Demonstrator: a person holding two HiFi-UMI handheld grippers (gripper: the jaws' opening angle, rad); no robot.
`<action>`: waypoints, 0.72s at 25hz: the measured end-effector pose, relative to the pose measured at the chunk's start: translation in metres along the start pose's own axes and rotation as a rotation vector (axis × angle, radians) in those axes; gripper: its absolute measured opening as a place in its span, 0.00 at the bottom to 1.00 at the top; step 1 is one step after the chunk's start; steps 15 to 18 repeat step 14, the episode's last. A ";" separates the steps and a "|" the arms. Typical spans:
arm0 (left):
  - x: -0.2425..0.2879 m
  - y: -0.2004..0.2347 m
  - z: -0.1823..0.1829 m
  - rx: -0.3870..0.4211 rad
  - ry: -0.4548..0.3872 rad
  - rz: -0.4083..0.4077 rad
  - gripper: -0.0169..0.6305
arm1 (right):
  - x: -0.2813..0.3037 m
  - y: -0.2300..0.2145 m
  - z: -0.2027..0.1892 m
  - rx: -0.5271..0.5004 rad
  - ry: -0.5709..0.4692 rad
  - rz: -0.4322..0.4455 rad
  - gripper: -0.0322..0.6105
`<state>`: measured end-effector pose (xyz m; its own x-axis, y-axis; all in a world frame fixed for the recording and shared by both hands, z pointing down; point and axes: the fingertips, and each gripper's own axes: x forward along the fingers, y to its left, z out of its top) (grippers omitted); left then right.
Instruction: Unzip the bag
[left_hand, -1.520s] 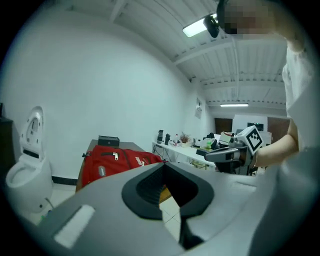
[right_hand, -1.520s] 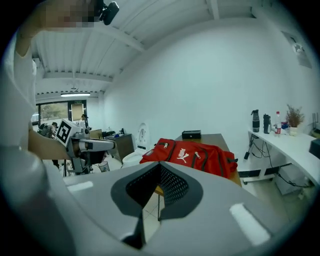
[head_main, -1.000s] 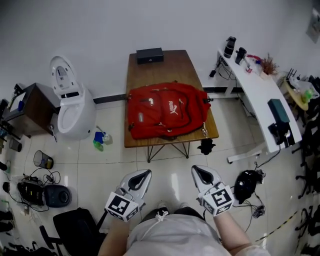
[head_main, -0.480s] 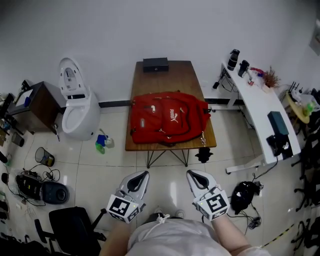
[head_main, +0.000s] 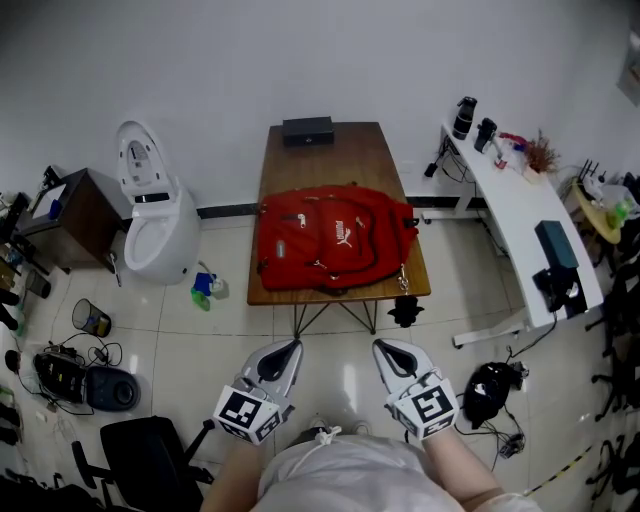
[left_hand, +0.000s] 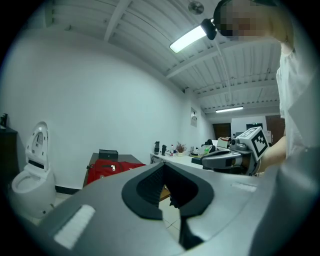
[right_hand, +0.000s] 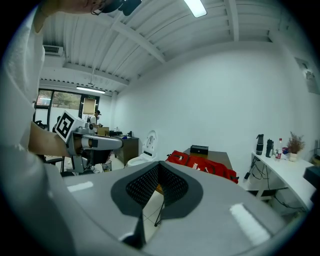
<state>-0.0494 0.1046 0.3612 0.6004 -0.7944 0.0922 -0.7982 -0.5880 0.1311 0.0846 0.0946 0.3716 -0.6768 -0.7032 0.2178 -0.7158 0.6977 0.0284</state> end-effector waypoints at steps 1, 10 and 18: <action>0.002 0.000 -0.001 0.007 0.010 0.006 0.04 | 0.000 -0.001 0.002 0.007 0.010 -0.007 0.06; 0.005 0.006 -0.008 0.005 0.036 0.034 0.04 | 0.002 -0.005 0.000 0.007 0.003 0.000 0.06; 0.007 0.006 -0.011 0.005 0.061 0.033 0.04 | 0.004 -0.008 0.000 0.002 0.013 -0.005 0.06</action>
